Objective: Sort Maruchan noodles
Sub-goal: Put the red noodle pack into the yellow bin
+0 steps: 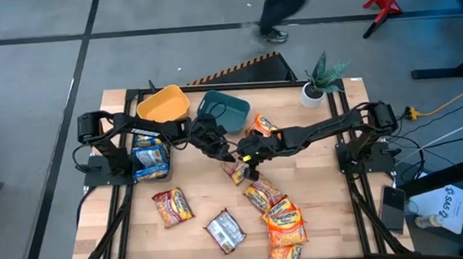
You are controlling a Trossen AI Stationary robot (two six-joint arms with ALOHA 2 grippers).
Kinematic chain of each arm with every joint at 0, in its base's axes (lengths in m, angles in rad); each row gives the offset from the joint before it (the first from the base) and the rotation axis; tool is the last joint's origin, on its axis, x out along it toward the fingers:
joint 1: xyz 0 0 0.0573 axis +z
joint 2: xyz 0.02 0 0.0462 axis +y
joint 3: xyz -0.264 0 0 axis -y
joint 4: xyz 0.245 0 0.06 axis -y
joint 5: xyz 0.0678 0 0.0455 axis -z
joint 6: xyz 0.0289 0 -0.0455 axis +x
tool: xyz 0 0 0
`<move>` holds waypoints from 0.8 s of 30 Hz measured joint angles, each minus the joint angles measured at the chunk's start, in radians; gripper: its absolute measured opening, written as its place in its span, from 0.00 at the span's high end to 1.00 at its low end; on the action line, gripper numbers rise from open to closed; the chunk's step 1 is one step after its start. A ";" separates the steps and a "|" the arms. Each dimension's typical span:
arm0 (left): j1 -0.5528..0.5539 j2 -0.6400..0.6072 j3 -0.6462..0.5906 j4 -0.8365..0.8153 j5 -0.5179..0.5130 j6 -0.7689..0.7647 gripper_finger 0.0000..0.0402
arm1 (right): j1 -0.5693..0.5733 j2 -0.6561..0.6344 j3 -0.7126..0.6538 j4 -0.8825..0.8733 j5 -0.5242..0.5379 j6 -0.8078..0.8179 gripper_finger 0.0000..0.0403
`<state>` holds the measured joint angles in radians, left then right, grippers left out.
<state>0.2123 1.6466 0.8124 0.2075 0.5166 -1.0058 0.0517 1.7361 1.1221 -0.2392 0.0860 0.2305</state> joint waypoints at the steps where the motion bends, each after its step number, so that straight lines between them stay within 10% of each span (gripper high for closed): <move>1: 0.001 0.000 0.000 -0.012 -0.005 0.003 0.52 | 0.000 -0.003 0.001 0.003 -0.002 0.007 1.00; 7: -0.043 0.000 0.000 -0.113 0.011 -0.024 0.52 | -0.033 0.007 -0.004 -0.174 -0.096 0.130 0.90; 15: -0.085 -0.012 -0.001 -0.297 -0.037 0.036 0.52 | -0.090 0.014 -0.022 -0.190 -0.149 0.159 0.40; 24: -0.132 -0.003 0.000 -0.129 -0.201 0.017 0.52 | -0.095 0.029 -0.078 -0.101 -0.181 0.185 0.16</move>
<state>0.0804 1.6436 0.8125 0.0787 0.3152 -0.9892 -0.0438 1.7649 1.0440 -0.3399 -0.0953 0.4152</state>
